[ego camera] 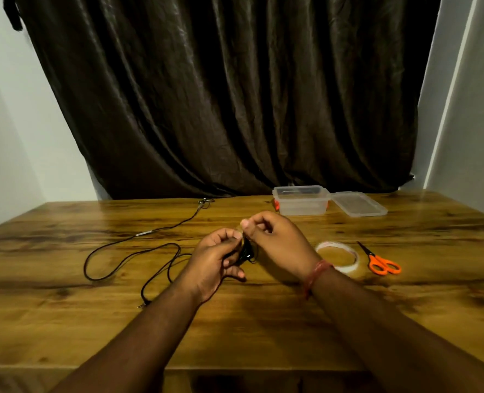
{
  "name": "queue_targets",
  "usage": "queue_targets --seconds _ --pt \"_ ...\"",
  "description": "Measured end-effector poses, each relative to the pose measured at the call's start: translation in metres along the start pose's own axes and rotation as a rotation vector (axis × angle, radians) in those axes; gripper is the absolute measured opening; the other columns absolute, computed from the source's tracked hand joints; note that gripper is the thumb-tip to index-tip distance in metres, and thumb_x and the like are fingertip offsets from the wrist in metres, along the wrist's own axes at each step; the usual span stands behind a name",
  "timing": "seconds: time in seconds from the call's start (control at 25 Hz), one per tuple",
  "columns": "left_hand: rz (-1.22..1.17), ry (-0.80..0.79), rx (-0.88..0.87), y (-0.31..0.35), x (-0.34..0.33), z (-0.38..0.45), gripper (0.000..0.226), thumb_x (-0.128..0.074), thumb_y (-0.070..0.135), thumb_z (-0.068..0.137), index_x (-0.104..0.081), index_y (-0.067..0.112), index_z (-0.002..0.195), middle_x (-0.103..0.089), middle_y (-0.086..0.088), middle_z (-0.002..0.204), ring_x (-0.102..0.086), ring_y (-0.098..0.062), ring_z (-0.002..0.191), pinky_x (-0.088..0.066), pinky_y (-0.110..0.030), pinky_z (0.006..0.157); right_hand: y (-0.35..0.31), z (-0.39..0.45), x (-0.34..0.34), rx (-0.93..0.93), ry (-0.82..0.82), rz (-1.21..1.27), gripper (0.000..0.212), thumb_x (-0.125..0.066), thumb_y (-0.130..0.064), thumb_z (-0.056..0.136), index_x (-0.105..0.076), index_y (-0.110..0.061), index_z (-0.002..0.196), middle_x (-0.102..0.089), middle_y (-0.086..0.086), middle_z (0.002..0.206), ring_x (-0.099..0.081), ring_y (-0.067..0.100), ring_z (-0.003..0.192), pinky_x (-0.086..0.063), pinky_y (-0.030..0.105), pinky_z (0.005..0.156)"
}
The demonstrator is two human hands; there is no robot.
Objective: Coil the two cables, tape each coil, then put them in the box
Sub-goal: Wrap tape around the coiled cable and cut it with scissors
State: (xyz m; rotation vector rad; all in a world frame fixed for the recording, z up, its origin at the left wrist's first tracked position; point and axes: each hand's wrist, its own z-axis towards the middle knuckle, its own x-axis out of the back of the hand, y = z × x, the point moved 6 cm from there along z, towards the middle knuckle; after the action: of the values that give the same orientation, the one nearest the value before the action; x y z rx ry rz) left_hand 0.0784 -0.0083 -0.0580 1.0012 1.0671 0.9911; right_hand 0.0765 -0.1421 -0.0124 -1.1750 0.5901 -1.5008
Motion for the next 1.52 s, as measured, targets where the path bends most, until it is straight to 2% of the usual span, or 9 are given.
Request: queue_targets --seconds 0.12,0.36,0.44,0.56,0.72,0.96,1.24,1.36,1.52 --pt "-0.001 -0.022 -0.01 -0.001 -0.001 0.002 0.013 -0.048 0.005 0.098 -0.06 0.002 0.103 -0.034 0.0 0.052 -0.031 -0.006 0.041 -0.053 -0.031 0.045 0.016 0.005 -0.015 0.042 -0.041 0.172 0.01 -0.07 -0.03 0.087 -0.066 -0.022 0.091 -0.063 0.002 0.081 -0.057 0.014 0.072 -0.053 0.041 0.07" --pt "-0.092 -0.082 0.003 -0.002 -0.003 0.004 0.006 -0.058 0.017 0.089 -0.059 0.012 0.087 -0.037 0.003 0.051 -0.027 -0.01 0.044 -0.049 -0.029 0.045 0.031 0.009 -0.001 0.123 -0.058 0.11 0.008 -0.076 -0.021 0.083 -0.069 -0.017 0.084 -0.061 0.014 0.092 -0.057 0.018 0.075 -0.052 0.035 0.071" --pt "-0.093 -0.091 0.003 -0.002 -0.003 0.004 0.009 -0.058 0.021 0.088 -0.059 0.013 0.083 -0.038 0.004 0.051 -0.026 -0.012 0.045 -0.048 -0.029 0.046 0.034 0.006 -0.002 0.059 -0.096 0.258 0.012 -0.076 -0.021 0.082 -0.068 -0.013 0.083 -0.06 0.018 0.083 -0.055 0.027 0.072 -0.052 0.043 0.068" --pt "-0.096 -0.067 0.001 -0.001 -0.003 0.001 0.007 -0.06 0.021 0.085 -0.061 0.014 0.082 -0.038 0.001 0.052 -0.026 -0.013 0.045 -0.046 -0.028 0.045 0.032 0.002 -0.004 -0.044 -0.164 0.482 0.01 -0.071 -0.009 0.086 -0.062 -0.006 0.087 -0.062 0.017 0.072 -0.051 0.027 0.061 -0.042 0.036 0.056" --pt "-0.136 -0.034 -0.015 0.003 -0.002 -0.003 0.002 -0.059 0.013 0.087 -0.06 0.012 0.085 -0.044 -0.001 0.063 -0.029 -0.006 0.044 -0.045 -0.025 0.041 0.029 -0.002 -0.004 -0.143 -0.2 0.672 0.01 -0.067 0.0 0.085 -0.059 -0.005 0.088 -0.065 0.013 0.073 -0.053 0.021 0.056 -0.04 0.034 0.057" --pt "-0.072 0.011 -0.02 0.003 -0.001 -0.004 0.012 -0.05 0.006 0.096 -0.059 0.009 0.09 -0.035 -0.001 0.055 -0.03 -0.006 0.041 -0.045 -0.024 0.038 0.029 -0.005 -0.005 -0.166 -0.176 0.634 0.017 -0.057 0.008 0.09 -0.065 -0.001 0.101 -0.063 0.009 0.075 -0.056 0.015 0.06 -0.044 0.031 0.058" --pt "-0.018 -0.017 -0.01 0.004 -0.006 -0.005 0.012 -0.053 0.012 0.095 -0.063 0.007 0.097 -0.046 0.0 0.064 -0.033 -0.005 0.047 -0.049 -0.025 0.041 0.041 0.0 0.001 -0.237 -0.039 0.519 0.019 -0.054 0.005 0.092 -0.068 -0.005 0.085 -0.057 0.01 0.067 -0.051 0.018 0.058 -0.042 0.034 0.057" --pt "-0.082 -0.049 0.021 0.003 -0.008 -0.005 0.021 -0.046 0.014 0.099 -0.064 0.003 0.1 -0.051 0.0 0.072 -0.033 -0.005 0.047 -0.049 -0.026 0.042 0.041 0.0 0.014 -0.254 0.086 0.593 0.018 -0.048 0.002 0.096 -0.062 -0.007 0.088 -0.057 0.01 0.076 -0.055 0.016 0.057 -0.045 0.031 0.053" --pt "-0.001 -0.059 0.024 0.0 -0.011 -0.005 0.025 -0.038 0.012 0.104 -0.061 0.003 0.101 -0.05 0.006 0.059 -0.032 -0.004 0.044 -0.049 -0.026 0.042 0.034 0.0 0.004 -0.219 -0.005 0.672 0.01 -0.048 -0.001 0.099 -0.056 -0.004 0.093 -0.069 0.01 0.109 -0.068 0.018 0.065 -0.054 0.029 0.051"
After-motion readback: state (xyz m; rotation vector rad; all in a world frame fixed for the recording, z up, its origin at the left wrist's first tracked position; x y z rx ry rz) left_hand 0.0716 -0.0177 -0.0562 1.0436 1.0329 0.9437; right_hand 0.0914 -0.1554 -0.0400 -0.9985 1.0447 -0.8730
